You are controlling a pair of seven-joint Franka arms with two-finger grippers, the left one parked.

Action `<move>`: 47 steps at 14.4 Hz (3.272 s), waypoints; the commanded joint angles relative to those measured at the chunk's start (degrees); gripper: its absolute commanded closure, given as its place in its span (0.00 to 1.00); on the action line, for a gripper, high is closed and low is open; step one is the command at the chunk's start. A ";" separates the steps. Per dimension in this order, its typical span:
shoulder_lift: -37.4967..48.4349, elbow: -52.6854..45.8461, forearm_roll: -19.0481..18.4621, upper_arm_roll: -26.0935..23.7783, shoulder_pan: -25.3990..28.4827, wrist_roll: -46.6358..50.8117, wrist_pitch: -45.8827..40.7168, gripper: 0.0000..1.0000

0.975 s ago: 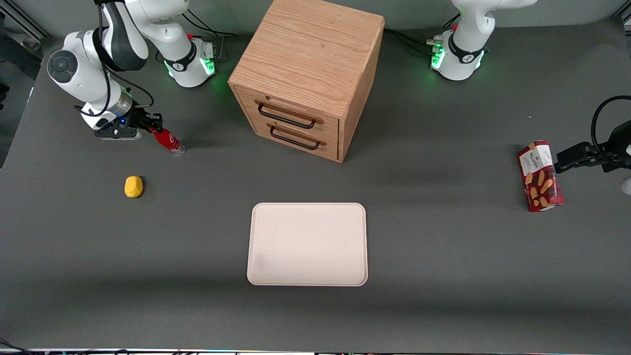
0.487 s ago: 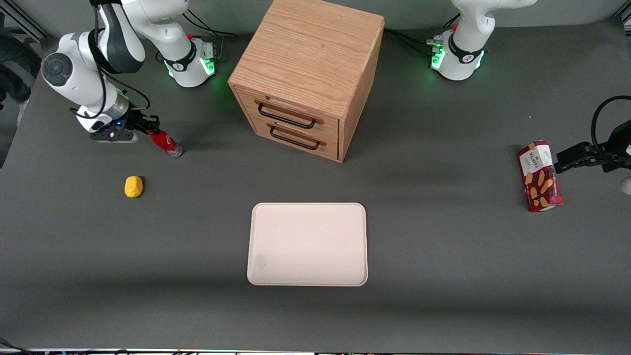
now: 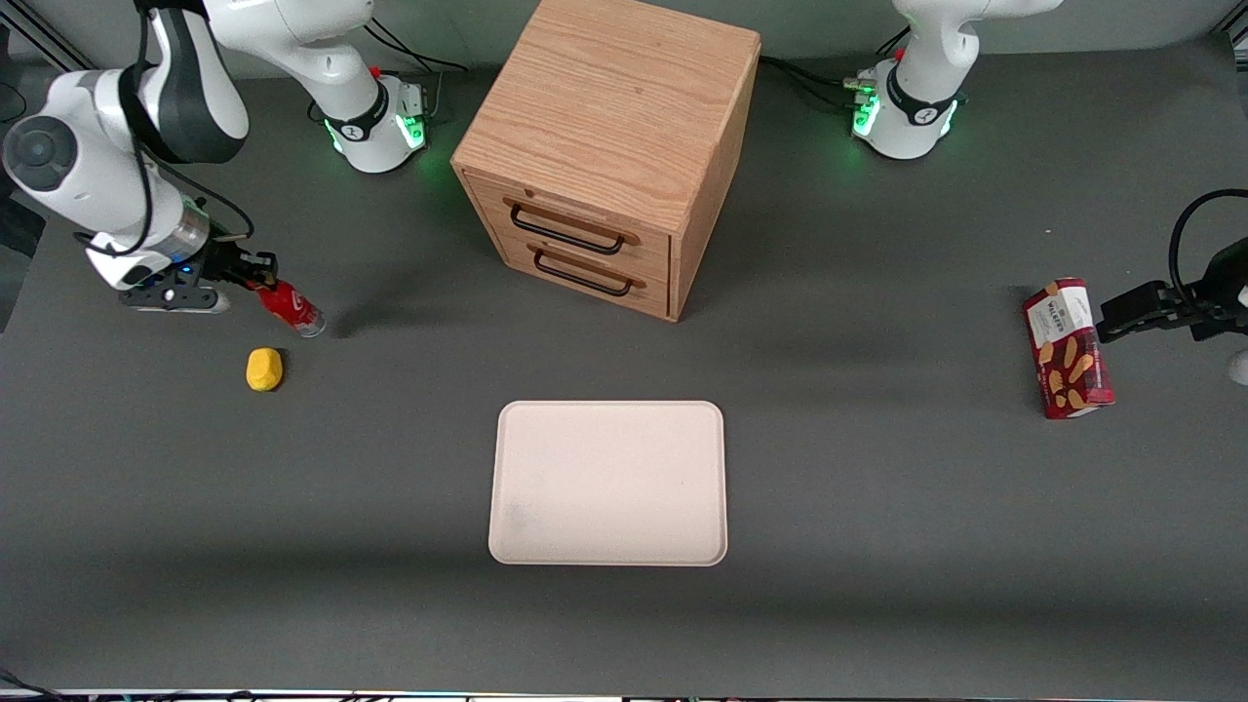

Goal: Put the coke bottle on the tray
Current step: 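Lift the bottle and carry it with the right gripper to the tray, then lower the bottle onto the tray's edge and open the right gripper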

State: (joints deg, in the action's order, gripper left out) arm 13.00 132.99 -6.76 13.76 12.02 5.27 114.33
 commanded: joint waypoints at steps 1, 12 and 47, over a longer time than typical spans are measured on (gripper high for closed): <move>-6.83 -17.09 3.06 -2.50 0.46 -1.23 -11.29 1.00; -32.93 -73.45 6.06 -12.08 0.99 -0.44 -36.99 1.00; -65.03 -78.23 -6.24 -31.51 1.61 6.16 -7.37 1.00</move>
State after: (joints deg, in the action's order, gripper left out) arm -52.55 54.07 -11.59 -17.57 13.62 9.57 106.73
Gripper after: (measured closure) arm 0.683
